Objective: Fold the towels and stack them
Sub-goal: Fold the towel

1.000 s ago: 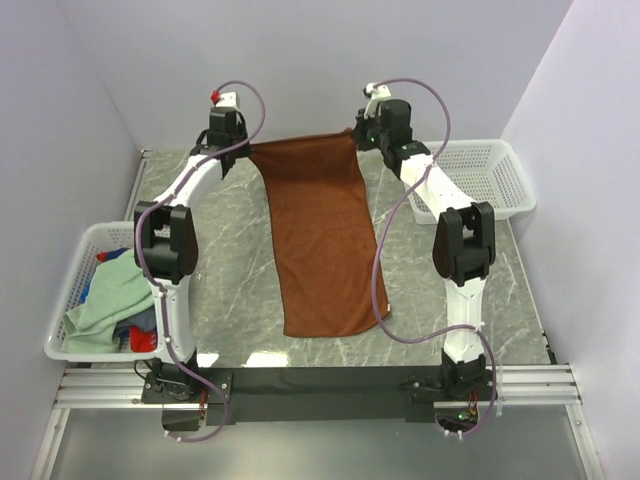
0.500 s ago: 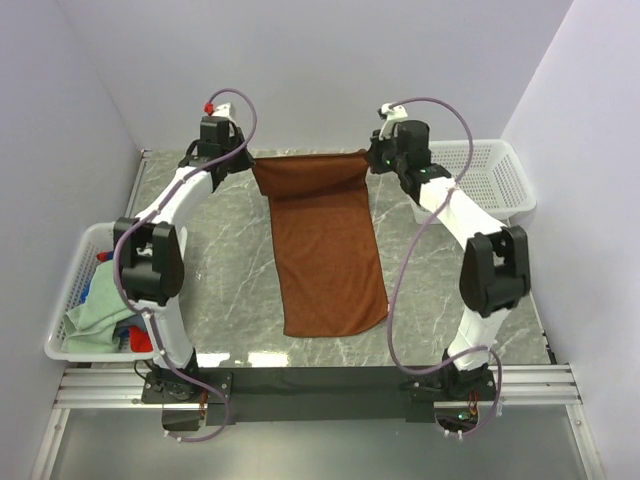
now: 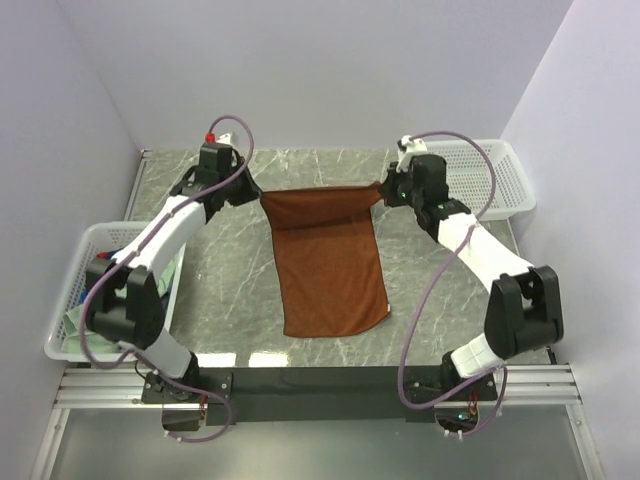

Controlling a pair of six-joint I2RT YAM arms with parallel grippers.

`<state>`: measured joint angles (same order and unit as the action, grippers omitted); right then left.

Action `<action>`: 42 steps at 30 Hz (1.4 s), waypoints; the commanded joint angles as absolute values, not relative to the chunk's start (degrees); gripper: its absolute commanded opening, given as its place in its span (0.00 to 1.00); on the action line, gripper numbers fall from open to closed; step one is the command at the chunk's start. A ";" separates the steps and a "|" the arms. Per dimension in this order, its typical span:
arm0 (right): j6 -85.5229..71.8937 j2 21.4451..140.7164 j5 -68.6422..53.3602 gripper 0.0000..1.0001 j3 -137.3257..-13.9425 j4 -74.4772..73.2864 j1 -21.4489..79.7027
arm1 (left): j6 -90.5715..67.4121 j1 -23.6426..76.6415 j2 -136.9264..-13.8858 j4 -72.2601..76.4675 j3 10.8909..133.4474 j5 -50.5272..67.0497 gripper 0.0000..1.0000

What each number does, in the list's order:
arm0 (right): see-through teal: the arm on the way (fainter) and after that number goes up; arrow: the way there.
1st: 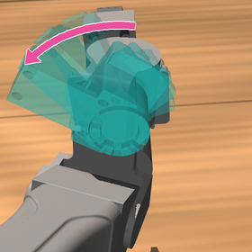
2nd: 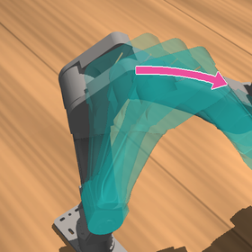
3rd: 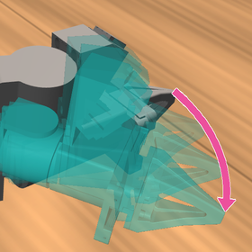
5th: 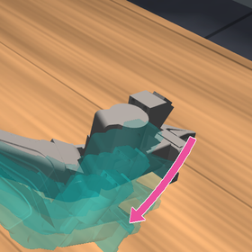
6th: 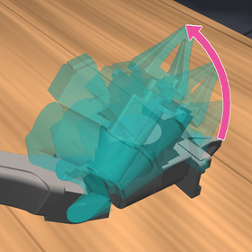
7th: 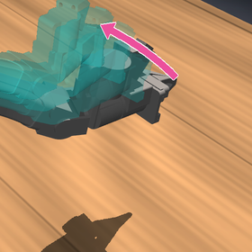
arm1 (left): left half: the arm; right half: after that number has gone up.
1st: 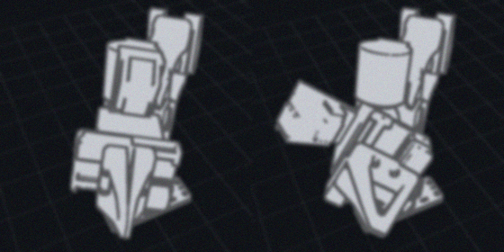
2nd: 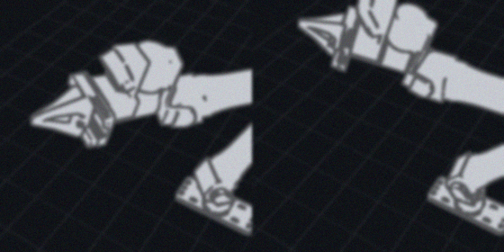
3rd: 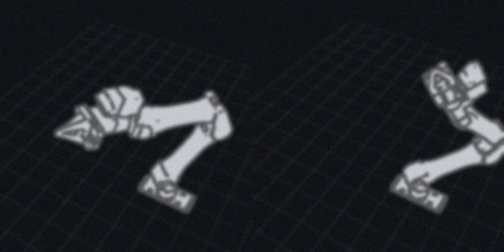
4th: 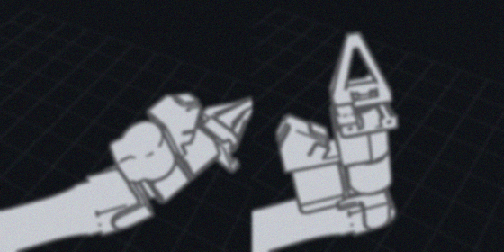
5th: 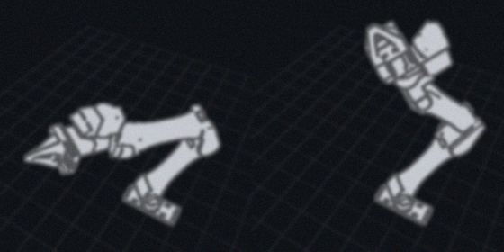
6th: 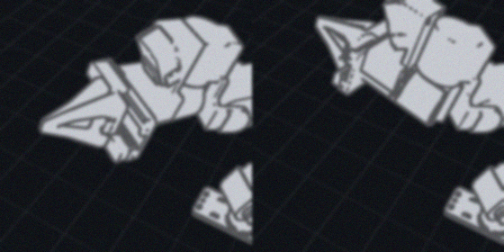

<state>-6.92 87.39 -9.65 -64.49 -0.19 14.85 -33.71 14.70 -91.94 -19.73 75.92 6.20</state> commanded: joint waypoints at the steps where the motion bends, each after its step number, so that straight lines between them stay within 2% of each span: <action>1: -10.63 80.44 -9.75 0.00 -60.39 0.88 14.33 | -36.21 16.78 -85.19 -21.35 71.83 5.89 0.00; 11: -19.94 69.97 -15.55 0.00 -47.65 -2.54 14.33 | -44.90 23.55 -73.48 -23.99 59.07 1.41 0.00; 16: -21.62 65.84 -18.19 0.00 -39.74 -3.08 14.41 | -49.04 25.92 -69.79 -21.80 50.11 3.60 0.00; 24: -24.96 66.27 -21.35 0.00 -29.72 -0.09 14.24 | -55.72 32.17 -72.59 -16.18 39.30 3.96 0.00; 29: -25.75 73.20 -23.55 0.00 -29.53 3.95 14.24 | -56.08 32.17 -79.18 -13.97 39.63 2.29 0.00; 36: -26.98 82.78 -26.10 0.00 -32.16 6.94 14.15 | -54.06 31.82 -90.08 -15.21 46.83 0.26 0.00; 42: -27.33 91.40 -26.19 0.00 -37.42 8.87 13.10 | -50.98 26.47 -99.13 -15.82 54.47 0.26 0.00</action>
<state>-26.85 88.38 -26.72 -33.67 5.61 14.11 -53.84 29.56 -95.29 -15.79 50.94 2.81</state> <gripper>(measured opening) 0.010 0.018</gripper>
